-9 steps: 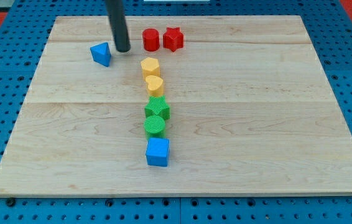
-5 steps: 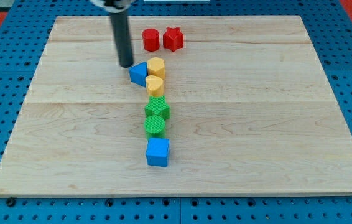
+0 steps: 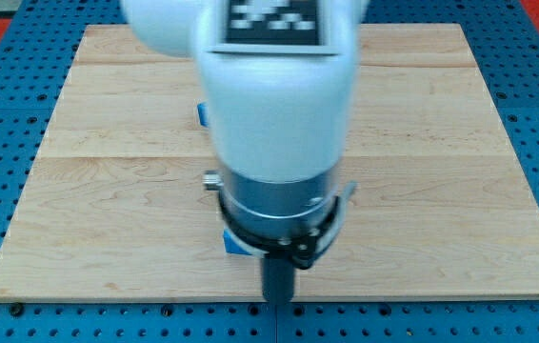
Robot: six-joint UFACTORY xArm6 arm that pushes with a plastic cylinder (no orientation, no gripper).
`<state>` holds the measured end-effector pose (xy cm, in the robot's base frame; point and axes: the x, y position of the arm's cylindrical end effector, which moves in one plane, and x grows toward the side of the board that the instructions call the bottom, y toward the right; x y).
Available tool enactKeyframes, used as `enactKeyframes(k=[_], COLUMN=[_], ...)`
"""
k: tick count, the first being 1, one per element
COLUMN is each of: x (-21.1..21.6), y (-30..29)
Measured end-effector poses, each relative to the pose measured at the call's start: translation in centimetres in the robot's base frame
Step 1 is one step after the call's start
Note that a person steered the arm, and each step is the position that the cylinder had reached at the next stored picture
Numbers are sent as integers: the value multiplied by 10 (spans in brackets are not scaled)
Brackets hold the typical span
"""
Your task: Move the blue cube to closer blue triangle
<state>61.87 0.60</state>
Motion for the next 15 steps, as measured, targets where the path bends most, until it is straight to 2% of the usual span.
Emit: enactKeyframes(k=[1, 2, 3, 4, 5, 6, 7, 8, 9, 10, 11, 12, 13, 14, 15], x=[-37, -37, -26, -37, -60, -57, -54, -76, -122, -147, -188, -206, -170, -131, -153], y=[-37, -67, 4, 40, -42, -136, -150, -136, -145, -131, -156, -141, -187, -139, -102])
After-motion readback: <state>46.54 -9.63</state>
